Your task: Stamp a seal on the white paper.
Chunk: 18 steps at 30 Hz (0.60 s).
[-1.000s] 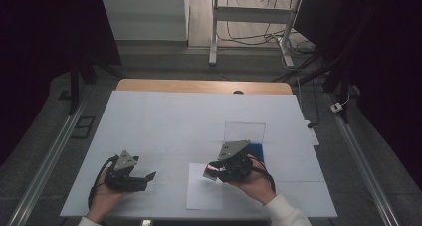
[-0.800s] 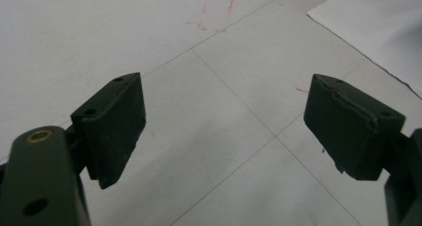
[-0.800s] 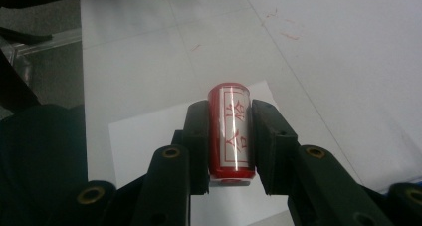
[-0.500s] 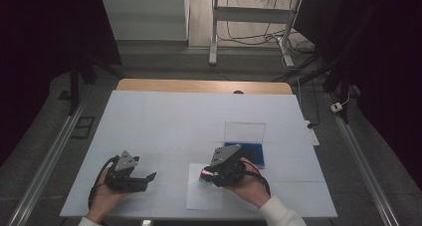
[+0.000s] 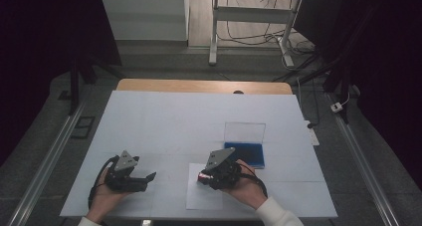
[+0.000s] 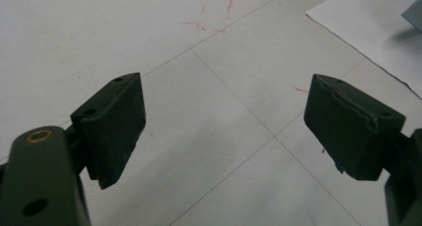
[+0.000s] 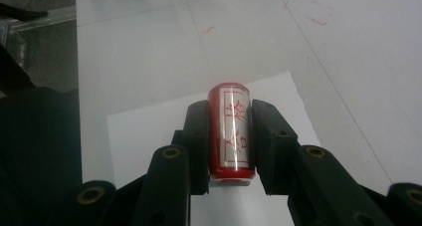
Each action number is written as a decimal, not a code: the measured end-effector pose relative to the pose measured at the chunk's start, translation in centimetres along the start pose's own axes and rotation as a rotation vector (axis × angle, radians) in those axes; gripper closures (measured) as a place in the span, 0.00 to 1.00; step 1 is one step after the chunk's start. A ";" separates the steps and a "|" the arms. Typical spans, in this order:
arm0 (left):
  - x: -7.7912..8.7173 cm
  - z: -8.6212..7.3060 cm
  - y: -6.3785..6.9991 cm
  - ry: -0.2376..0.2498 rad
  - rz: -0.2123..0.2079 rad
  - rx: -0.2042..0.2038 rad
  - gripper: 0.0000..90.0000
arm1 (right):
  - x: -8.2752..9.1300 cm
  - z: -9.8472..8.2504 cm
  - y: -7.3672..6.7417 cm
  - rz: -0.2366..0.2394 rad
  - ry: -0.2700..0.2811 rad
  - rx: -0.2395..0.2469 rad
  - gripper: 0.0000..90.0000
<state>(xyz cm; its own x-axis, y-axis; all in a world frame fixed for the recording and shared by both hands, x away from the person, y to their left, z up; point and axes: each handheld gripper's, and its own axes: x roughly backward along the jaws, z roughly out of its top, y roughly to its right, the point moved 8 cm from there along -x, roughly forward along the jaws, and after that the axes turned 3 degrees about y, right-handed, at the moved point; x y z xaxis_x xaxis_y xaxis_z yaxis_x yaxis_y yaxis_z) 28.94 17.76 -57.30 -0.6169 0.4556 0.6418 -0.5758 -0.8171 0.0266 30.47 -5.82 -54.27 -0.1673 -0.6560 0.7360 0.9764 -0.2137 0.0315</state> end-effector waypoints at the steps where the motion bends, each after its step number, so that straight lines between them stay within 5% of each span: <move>1: 0.0 0.0 0.0 0.000 0.000 0.000 0.19 | -0.1 0.0 -0.1 0.002 0.002 -0.002 0.77; 18: 0.0 0.0 0.0 -0.001 0.001 0.000 0.19 | -0.9 -0.5 -0.1 -0.001 -0.033 0.010 0.77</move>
<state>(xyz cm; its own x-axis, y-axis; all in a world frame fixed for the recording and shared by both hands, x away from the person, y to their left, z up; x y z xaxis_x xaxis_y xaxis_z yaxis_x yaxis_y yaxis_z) 28.96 17.77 -57.34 -0.6172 0.4540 0.6426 -0.5750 -0.8178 0.0255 30.42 -5.59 -55.25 -0.1639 -0.6314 0.7579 0.9776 -0.2069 0.0391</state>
